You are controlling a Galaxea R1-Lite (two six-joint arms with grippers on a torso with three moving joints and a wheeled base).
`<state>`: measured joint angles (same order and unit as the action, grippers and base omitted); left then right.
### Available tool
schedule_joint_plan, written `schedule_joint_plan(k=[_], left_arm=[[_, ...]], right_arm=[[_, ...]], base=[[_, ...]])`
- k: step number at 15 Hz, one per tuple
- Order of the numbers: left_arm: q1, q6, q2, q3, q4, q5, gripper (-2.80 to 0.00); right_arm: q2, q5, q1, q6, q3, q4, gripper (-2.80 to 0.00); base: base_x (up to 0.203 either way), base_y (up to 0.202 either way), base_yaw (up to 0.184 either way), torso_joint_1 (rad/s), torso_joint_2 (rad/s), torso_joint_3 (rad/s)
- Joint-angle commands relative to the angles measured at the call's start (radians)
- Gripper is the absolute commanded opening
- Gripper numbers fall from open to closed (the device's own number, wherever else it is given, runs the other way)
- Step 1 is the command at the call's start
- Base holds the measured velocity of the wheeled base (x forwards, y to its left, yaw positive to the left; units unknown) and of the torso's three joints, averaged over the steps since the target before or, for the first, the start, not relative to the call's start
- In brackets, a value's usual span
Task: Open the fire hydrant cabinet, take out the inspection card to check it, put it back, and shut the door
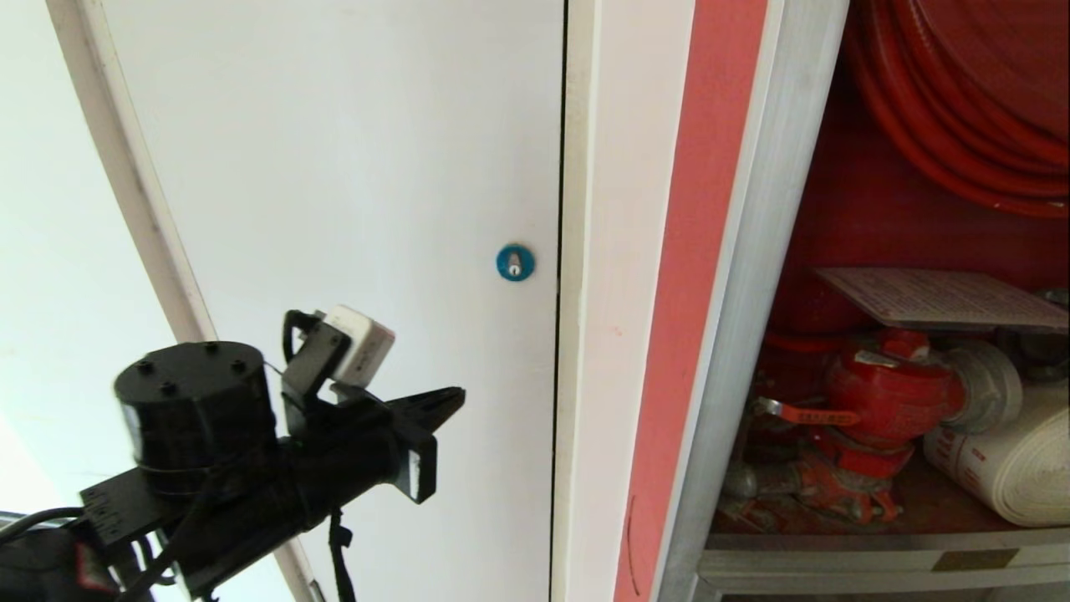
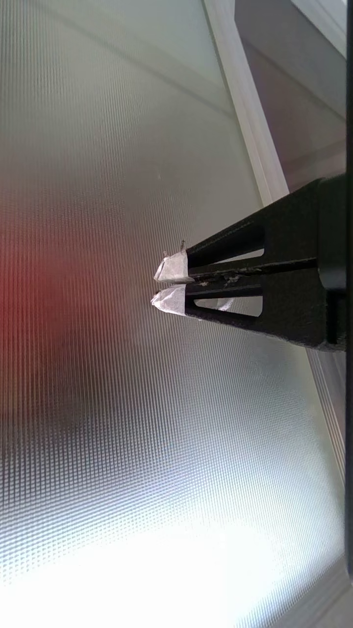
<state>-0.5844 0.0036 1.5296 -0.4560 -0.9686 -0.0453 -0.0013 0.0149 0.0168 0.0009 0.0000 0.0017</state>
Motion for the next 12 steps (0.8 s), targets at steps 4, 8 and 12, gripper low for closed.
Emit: schedule_joint_plan(k=[4, 8, 12], left_arm=[[0.115, 0.046, -0.303, 0.132, -0.003, 0.129, -2.8], [0.329, 0.188, -0.461, 0.169, 0.0, 0.274, -2.8], [0.424, 0.214, -0.755, 0.257, 0.114, 0.318, -2.8]], right_arm=[[0.001, 0.0, 0.0, 0.001, 0.0, 0.0, -2.8], [0.001, 0.0, 0.0, -0.001, 0.0, 0.0, -2.8], [0.001, 0.0, 0.0, -0.001, 0.0, 0.0, -2.8]], base=[[0.0, 0.0, 0.0, 0.0, 0.0, 0.0], [0.0, 0.0, 0.0, 0.0, 0.0, 0.0], [0.0, 0.0, 0.0, 0.0, 0.0, 0.0]])
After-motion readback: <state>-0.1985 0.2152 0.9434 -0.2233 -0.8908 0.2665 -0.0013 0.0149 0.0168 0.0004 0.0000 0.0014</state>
